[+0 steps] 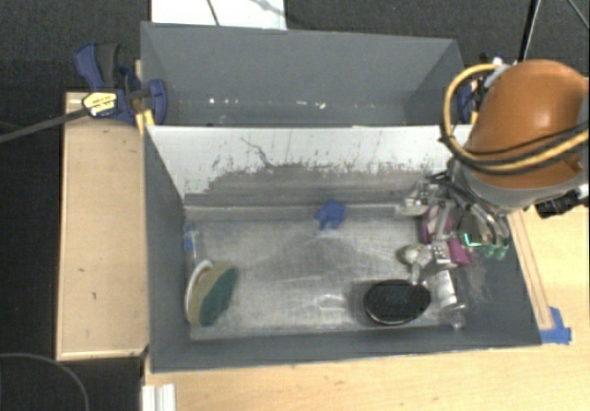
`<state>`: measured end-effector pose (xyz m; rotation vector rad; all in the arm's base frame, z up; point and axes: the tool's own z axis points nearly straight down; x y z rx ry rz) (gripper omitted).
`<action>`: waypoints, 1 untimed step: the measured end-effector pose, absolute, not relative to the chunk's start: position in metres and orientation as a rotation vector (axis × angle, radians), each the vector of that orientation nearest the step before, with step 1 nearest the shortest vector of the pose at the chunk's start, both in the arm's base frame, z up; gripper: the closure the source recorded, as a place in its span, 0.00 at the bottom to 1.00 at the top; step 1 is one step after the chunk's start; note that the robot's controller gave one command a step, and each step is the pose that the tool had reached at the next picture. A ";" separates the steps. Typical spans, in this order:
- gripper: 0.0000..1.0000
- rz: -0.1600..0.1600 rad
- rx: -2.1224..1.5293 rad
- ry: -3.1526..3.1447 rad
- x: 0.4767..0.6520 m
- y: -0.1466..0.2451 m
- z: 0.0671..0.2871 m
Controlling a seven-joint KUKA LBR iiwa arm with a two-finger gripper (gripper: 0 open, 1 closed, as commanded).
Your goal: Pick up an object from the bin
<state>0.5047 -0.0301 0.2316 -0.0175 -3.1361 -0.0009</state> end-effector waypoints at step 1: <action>0.00 0.000 0.204 -3.148 0.483 -0.045 0.073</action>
Offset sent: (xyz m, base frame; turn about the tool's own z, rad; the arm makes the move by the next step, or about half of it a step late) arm -0.0265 -0.0151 -0.1616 -0.1443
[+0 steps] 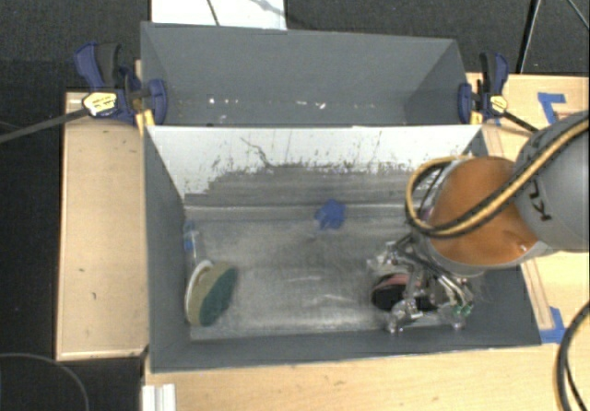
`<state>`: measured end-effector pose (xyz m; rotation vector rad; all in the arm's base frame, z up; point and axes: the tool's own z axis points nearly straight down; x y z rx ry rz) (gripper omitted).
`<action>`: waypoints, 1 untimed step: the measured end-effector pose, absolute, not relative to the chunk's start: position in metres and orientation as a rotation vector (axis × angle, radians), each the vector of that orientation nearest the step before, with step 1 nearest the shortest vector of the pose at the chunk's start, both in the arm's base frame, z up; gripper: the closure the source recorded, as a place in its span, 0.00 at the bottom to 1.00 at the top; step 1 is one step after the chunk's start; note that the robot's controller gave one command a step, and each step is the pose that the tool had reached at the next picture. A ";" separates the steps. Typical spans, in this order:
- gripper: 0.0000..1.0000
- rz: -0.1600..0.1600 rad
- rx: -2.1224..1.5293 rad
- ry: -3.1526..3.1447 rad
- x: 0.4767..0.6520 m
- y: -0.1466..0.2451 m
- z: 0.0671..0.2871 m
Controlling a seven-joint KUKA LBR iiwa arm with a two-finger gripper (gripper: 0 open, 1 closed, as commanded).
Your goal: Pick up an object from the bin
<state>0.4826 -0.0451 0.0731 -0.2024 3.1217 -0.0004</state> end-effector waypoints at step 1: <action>0.00 -0.004 -0.269 3.126 0.489 -0.129 0.102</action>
Offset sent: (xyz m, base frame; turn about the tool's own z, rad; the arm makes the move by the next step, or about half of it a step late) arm 0.0059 -0.0805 0.0269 -0.0465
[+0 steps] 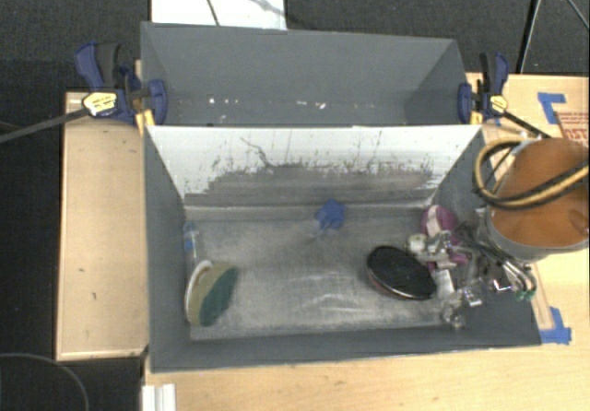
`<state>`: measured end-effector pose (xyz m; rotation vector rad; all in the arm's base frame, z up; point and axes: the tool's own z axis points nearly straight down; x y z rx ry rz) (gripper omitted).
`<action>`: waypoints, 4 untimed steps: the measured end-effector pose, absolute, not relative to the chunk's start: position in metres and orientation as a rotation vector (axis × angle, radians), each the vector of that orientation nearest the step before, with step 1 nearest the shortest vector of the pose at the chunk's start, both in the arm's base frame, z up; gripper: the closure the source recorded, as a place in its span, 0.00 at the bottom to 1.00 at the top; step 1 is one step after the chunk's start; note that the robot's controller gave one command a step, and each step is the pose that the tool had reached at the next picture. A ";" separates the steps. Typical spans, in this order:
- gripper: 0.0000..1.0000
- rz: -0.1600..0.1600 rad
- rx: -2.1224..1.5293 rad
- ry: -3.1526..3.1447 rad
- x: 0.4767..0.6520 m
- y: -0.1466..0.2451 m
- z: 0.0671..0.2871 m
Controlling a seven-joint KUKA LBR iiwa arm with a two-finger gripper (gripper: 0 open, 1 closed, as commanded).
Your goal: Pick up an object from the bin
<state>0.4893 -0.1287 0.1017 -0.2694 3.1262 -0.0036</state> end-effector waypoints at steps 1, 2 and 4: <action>0.00 0.001 -0.745 3.051 0.480 -0.097 0.114; 0.00 -0.009 -0.989 2.967 0.487 -0.063 0.074; 1.00 -0.013 -1.230 2.869 0.484 -0.046 0.074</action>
Offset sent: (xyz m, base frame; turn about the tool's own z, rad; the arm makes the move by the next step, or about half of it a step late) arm -0.0097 0.0313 0.0117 -0.3082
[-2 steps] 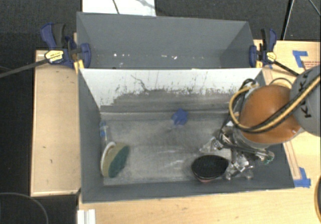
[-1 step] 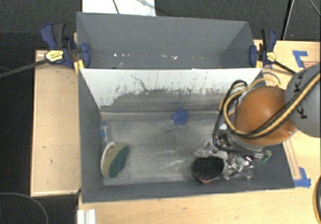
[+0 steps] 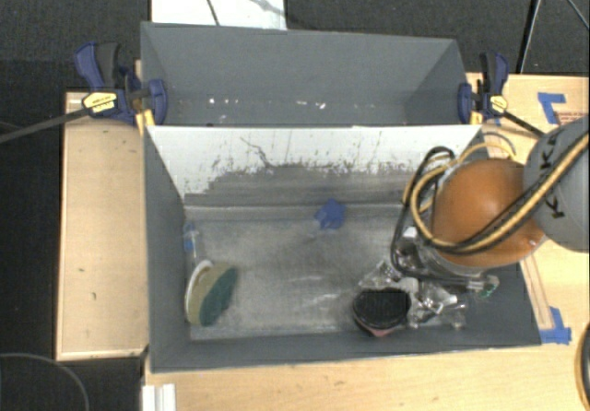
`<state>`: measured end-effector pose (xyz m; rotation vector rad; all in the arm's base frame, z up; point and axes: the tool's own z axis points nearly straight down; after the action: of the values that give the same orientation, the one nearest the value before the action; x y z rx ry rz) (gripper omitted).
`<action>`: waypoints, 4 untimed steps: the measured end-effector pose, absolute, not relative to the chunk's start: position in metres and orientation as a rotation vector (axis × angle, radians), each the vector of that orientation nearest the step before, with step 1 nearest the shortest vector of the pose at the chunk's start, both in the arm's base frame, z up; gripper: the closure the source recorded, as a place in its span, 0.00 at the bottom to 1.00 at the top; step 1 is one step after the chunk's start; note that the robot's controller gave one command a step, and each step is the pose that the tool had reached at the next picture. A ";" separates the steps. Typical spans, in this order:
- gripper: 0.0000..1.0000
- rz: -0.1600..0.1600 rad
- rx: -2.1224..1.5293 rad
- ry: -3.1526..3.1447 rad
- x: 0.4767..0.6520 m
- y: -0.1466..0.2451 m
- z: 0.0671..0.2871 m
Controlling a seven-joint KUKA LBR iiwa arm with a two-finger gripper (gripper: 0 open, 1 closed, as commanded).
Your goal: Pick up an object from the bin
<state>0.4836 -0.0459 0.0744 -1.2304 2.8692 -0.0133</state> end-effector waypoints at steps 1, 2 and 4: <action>1.00 -0.002 -1.227 2.885 0.485 -0.045 0.108; 1.00 -0.002 -1.216 2.890 0.486 -0.045 0.124; 1.00 -0.002 -1.195 2.899 0.488 -0.044 0.155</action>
Offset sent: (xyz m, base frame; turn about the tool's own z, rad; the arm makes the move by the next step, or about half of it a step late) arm 0.0000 0.0002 0.0313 0.0001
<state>0.4884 -0.0438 0.1550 -1.1955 2.8989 -0.0019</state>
